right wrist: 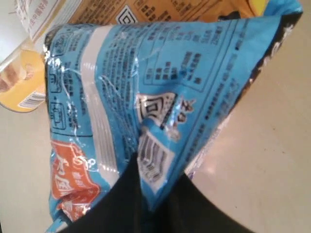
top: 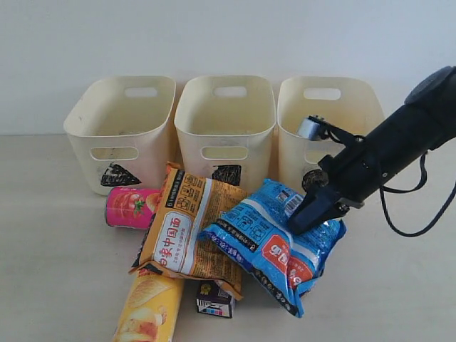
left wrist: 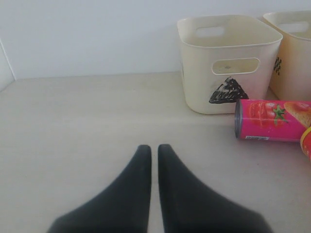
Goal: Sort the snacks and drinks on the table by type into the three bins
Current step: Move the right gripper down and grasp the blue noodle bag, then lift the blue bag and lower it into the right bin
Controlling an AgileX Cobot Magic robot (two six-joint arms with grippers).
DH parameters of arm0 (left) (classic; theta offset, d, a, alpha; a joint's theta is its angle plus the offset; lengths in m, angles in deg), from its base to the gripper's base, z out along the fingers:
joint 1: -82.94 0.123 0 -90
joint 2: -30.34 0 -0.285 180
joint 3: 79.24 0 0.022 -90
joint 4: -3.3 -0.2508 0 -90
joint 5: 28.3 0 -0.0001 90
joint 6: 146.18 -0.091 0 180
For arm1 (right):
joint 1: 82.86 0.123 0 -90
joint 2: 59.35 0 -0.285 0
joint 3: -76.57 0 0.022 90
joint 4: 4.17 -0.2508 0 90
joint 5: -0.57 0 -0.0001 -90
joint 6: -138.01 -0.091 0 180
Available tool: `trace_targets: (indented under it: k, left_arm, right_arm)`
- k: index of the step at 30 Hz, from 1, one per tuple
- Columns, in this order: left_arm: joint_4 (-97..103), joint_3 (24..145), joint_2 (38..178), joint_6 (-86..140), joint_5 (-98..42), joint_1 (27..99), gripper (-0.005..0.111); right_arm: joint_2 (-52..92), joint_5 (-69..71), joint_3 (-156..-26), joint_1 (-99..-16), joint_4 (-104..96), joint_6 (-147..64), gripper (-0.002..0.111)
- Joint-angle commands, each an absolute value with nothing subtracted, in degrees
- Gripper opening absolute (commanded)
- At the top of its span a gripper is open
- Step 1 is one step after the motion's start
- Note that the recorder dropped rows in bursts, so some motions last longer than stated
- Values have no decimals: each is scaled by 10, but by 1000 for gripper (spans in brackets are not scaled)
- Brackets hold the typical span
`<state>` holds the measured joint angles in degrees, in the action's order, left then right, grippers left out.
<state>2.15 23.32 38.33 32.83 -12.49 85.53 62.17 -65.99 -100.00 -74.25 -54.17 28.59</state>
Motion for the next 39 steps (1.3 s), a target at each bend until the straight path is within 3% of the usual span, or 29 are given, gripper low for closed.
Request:
trace_targets:
  k: [1, 27, 39]
  left_arm:
    - [24, 235, 381, 333, -128, 851, 4]
    - [24, 235, 381, 333, -128, 851, 4]
    - [24, 235, 381, 333, -128, 851, 4]
  right_arm:
    - [588, -694, -1008, -743, -524, 276, 0]
    - [428, -694, -1049, -743, -529, 265, 0]
    - [429, -460, -1127, -743, -517, 210, 0]
